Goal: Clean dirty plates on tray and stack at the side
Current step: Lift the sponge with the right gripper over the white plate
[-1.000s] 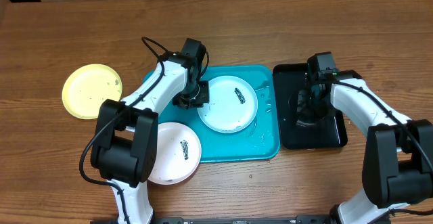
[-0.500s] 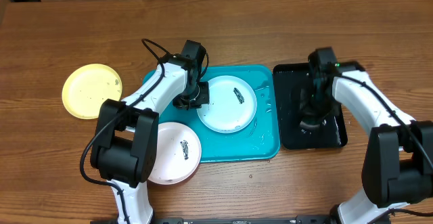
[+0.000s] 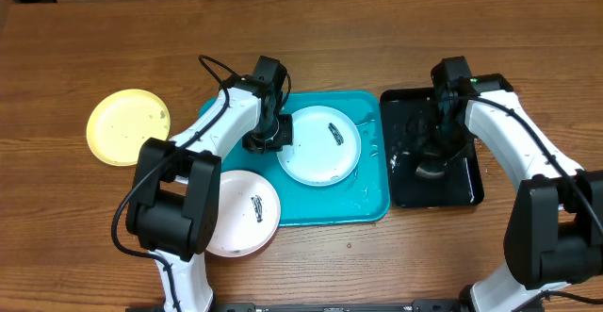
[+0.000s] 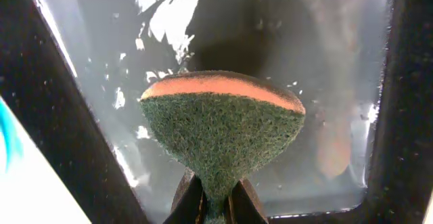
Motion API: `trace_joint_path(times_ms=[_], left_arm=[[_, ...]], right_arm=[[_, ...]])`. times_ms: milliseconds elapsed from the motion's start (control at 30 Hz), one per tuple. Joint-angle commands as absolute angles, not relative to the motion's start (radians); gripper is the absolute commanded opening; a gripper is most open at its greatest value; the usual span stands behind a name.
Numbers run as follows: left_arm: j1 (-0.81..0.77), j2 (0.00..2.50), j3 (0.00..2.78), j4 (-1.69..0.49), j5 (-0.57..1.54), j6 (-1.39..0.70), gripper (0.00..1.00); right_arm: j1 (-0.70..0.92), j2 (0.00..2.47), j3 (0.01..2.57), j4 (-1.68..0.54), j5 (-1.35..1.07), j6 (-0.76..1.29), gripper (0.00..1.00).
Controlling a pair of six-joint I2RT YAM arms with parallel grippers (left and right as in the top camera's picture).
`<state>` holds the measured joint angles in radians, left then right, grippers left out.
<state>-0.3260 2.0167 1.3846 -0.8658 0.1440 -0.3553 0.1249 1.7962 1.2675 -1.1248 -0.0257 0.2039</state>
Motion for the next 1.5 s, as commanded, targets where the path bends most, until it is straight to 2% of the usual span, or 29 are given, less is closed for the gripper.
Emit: trace_joint_path(times_ms=[0, 200, 367, 767, 1000, 1233, 1467], left_arm=[[-0.329, 2.035, 1.370, -0.863, 0.184, -0.302, 0.04], [-0.329, 2.035, 1.370, -0.881, 0.184, -0.283, 0.04], [-0.327, 2.035, 1.370, -0.873, 0.184, -0.284, 0.04], [-0.326, 2.035, 1.370, -0.885, 0.185, -0.284, 0.04], [-0.326, 2.035, 1.370, -0.881, 0.185, -0.285, 0.04], [-0.326, 2.035, 1.370, -0.877, 0.184, -0.285, 0.04], [-0.326, 2.035, 1.370, -0.884, 0.186, -0.285, 0.04]], right_arm=[[0.124, 1.789, 1.264, -1.110, -0.047, 0.170, 0.04], [0.123, 1.789, 1.265, -1.099, -0.047, 0.148, 0.04], [0.123, 1.786, 1.303, -1.203, -0.063, 0.149, 0.04], [0.138, 1.779, 1.234, -1.116, -0.020, 0.163, 0.04], [0.140, 1.762, 1.356, -1.218, -0.059, 0.168, 0.04], [0.171, 1.772, 1.310, -1.172, -0.037, 0.186, 0.04], [0.172, 1.771, 1.405, -1.256, -0.090, 0.229, 0.04]])
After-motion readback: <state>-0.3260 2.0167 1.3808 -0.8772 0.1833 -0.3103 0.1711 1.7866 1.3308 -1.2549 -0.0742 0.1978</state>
